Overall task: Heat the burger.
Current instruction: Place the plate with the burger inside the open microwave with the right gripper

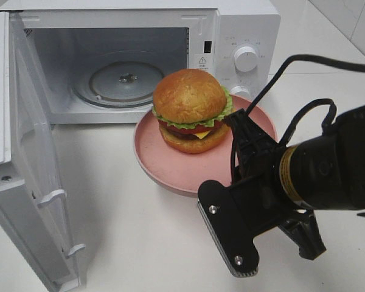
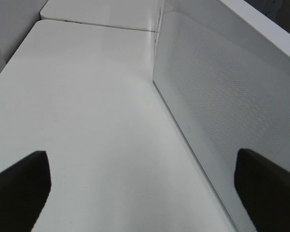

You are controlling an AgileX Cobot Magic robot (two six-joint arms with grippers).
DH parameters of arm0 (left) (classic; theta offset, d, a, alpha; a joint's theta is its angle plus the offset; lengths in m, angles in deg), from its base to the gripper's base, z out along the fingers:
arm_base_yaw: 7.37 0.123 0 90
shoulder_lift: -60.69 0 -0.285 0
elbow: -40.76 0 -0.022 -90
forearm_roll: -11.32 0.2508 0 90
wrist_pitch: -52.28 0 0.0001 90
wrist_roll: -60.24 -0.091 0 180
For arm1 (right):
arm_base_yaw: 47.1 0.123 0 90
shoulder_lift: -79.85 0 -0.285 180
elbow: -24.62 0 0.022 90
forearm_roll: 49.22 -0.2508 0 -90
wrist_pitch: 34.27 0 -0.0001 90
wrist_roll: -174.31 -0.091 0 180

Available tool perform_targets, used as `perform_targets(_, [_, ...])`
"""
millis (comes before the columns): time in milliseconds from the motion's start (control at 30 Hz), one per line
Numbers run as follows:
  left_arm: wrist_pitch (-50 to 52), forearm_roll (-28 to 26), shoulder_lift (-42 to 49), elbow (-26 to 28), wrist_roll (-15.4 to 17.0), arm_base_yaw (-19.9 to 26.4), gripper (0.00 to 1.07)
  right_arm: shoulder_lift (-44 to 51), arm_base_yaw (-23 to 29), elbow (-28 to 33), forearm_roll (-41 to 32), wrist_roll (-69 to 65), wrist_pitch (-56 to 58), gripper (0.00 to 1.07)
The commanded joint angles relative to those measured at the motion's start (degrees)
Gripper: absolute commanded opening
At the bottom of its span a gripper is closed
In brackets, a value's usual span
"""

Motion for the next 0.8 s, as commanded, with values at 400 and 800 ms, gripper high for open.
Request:
perform_targets(400, [0.46, -0.11, 1.09, -0.23, -0.06, -0.11, 0.98, 0.29, -6.82, -2.23, -18.56, 29.39, -6.47, 0.0])
perform_targets(800, [0.46, -0.11, 1.09, -0.23, -0.06, -0.11, 0.98, 0.29, -13.06, -2.23, -40.16, 54.55, -12.2, 0.0])
